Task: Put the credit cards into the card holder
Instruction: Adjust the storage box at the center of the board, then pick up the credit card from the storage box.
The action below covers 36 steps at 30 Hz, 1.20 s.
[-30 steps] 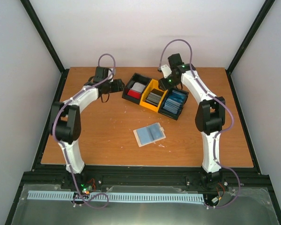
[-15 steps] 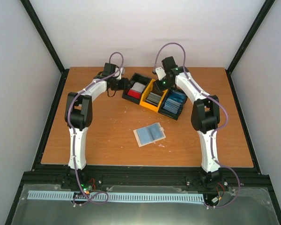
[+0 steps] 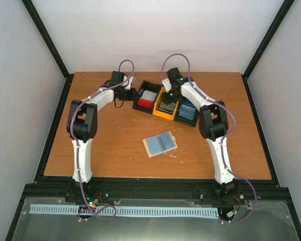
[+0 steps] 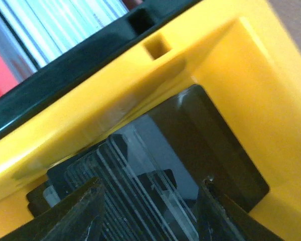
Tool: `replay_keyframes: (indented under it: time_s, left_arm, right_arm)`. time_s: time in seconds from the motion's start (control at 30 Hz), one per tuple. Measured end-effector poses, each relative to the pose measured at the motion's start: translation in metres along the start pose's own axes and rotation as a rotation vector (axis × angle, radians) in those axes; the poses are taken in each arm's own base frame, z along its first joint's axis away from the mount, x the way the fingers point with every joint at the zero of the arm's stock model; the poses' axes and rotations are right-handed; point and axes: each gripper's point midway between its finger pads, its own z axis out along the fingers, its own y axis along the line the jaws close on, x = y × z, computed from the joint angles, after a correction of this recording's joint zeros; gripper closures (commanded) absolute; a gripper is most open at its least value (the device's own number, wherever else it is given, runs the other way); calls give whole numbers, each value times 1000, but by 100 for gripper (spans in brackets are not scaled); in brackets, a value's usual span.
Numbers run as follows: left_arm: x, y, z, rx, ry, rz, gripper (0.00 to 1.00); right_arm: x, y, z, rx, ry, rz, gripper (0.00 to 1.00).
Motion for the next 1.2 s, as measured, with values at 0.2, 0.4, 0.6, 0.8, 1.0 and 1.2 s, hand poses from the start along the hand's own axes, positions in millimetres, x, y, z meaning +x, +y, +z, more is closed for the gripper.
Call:
replay_keyframes:
  time_s: [0.2, 0.4, 0.6, 0.8, 1.0, 1.2]
  left_arm:
    - [11, -5, -5, -31, 5, 24, 92]
    - [25, -13, -10, -69, 16, 97, 97]
    - [36, -20, -15, -68, 28, 154, 95]
    - [36, -21, -15, -67, 27, 161, 92]
    - [36, -21, -14, -66, 28, 161, 92]
    - [35, -22, -14, -66, 27, 163, 93]
  right_arm:
    - [-4, -13, -1, 71, -6, -5, 49]
    - [-4, -8, -1, 36, -4, -69, 44]
    - [11, 6, -3, -74, 39, -129, 42]
    - [28, 8, 0, -132, 77, -160, 40]
    - [31, 4, 3, -88, 95, -168, 45]
    - [34, 3, 10, -50, 107, -169, 47]
